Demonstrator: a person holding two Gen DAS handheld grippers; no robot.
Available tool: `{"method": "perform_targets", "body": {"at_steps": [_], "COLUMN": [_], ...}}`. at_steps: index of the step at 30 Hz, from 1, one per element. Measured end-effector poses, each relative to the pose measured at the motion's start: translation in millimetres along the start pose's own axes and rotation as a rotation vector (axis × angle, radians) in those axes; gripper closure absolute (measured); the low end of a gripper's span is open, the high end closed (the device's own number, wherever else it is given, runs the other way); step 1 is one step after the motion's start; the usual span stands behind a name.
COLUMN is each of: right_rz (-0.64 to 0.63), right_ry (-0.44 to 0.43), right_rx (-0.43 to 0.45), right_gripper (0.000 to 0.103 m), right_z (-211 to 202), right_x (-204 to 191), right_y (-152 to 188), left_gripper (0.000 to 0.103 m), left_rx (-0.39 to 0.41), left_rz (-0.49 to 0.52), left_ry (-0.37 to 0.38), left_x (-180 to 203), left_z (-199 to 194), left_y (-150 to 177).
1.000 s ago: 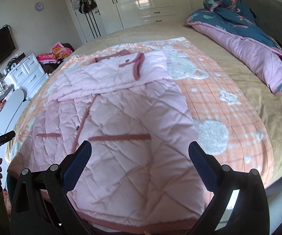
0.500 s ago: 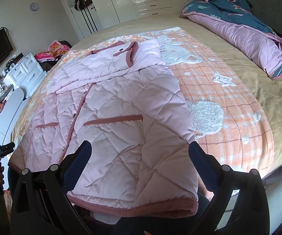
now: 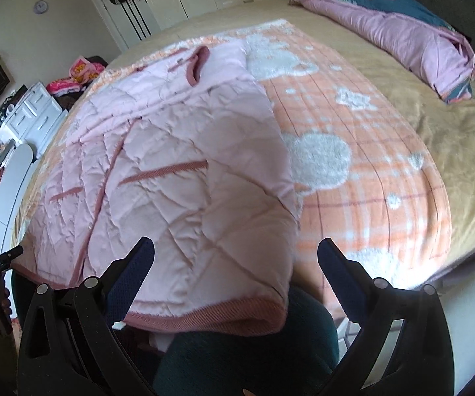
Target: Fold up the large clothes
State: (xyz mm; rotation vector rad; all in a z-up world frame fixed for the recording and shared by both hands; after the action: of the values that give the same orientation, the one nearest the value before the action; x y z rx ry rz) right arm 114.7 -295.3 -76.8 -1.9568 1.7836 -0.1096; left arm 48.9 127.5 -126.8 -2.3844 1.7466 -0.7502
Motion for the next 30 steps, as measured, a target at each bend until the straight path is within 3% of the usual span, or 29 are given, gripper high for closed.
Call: {"method": "perform_targets", "body": {"at_steps": [6, 11, 12, 13, 14, 16, 19, 21, 23, 30], "right_rz": [0.067, 0.073, 0.062, 0.046, 0.038, -0.001, -0.084, -0.098, -0.122, -0.145], "right_ry": [-0.099, -0.168, -0.161, -0.165, -0.163, -0.155, -0.146, -0.162, -0.157, -0.217], "right_rx": [-0.170, -0.239, -0.239, -0.241, -0.238, -0.219, -0.128, -0.072, -0.005, 0.153], "right_gripper": [0.004, 0.004, 0.009, 0.022, 0.029, 0.050, 0.070, 0.073, 0.075, 0.079], "right_z": [30, 44, 45, 46, 46, 45, 32, 22, 10, -29], "right_x": [8, -2, -4, -8, -8, -14, -24, -29, -36, -54], "right_y": [14, 16, 16, 15, 14, 12, 6, 1, -4, -26], "left_gripper": [0.012, 0.012, 0.012, 0.013, 0.015, 0.020, 0.036, 0.061, 0.078, 0.090], "left_rx": [-0.009, -0.007, -0.004, -0.003, -0.003, 0.001, 0.012, 0.018, 0.036, 0.114], "left_rz": [0.053, 0.062, 0.059, 0.057, 0.058, 0.056, 0.029, 0.018, -0.001, -0.018], "left_ry": [-0.039, -0.044, -0.034, -0.032, -0.034, -0.040, -0.037, -0.041, -0.008, 0.087], "left_x": [12, 14, 15, 15, 15, 13, 7, 3, 0, 7], "left_z": [11, 15, 16, 17, 18, 19, 19, 18, 13, -11], "left_y": [1, 0, -1, -1, -2, -3, -4, -5, -6, -19]}}
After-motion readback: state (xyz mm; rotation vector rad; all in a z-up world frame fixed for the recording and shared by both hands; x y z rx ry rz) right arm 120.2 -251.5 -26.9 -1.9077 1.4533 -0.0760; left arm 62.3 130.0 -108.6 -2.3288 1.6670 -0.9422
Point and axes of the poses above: each gripper's, at about its wrist camera, not at the fingertips, and z roughly the way its jaws point, x to its right, y to its underside, the point moved 8 cm from there along z, roughly the way its jaws point, and after that the axes turned 7 degrees about -x, right-handed, at the moved point
